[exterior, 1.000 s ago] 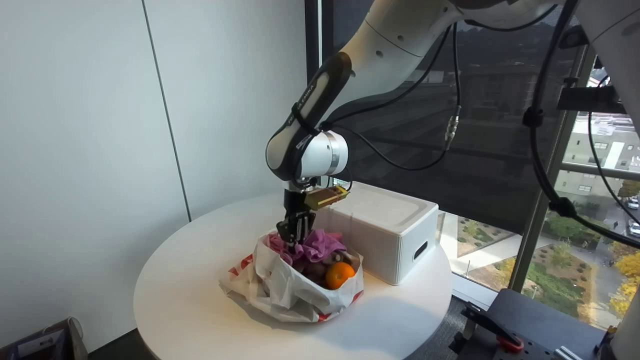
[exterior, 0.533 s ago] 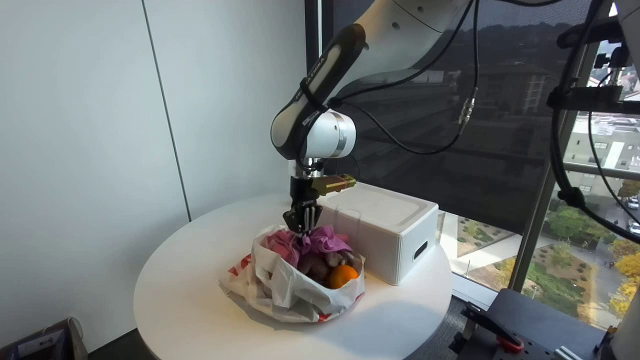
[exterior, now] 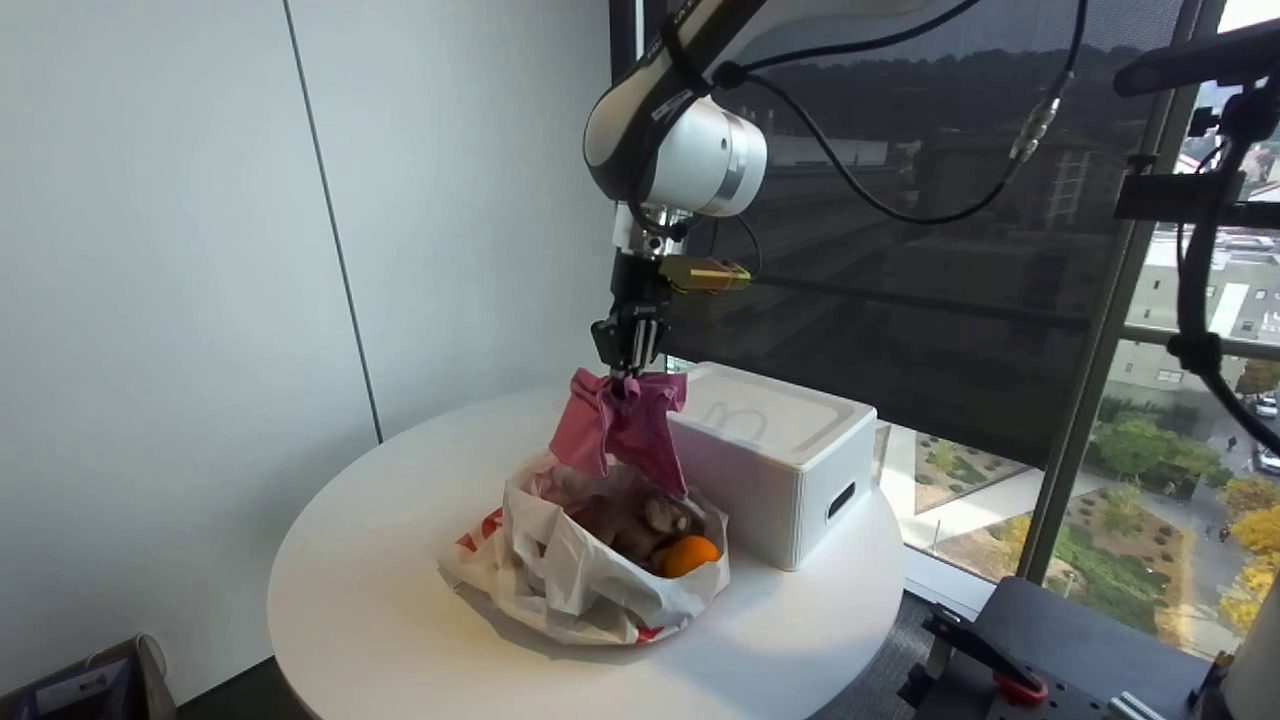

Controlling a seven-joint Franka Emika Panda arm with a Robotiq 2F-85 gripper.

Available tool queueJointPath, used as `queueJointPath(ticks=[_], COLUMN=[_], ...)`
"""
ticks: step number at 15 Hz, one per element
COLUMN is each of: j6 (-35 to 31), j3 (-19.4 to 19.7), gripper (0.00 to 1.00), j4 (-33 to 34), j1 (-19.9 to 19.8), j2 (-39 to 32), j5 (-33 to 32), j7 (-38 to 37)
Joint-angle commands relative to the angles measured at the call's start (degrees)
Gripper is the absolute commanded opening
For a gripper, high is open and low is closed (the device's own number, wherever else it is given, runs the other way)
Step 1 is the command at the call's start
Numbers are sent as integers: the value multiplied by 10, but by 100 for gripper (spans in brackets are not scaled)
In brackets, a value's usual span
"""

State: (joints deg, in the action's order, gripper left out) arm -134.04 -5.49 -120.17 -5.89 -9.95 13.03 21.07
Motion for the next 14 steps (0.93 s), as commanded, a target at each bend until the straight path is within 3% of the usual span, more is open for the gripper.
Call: queueJointPath(ticks=[1,6,10,14], j6=[-34,-87,-126,-167], j3=[32,94,126,139], gripper=[13,14,13,15], j4=[-50,-60,-36,-15], j1=[-4,-7,-13,-20], j2=[104,185,141,51], j5=[19,-8,-54,-94], j7=[3,-22,-35,-54])
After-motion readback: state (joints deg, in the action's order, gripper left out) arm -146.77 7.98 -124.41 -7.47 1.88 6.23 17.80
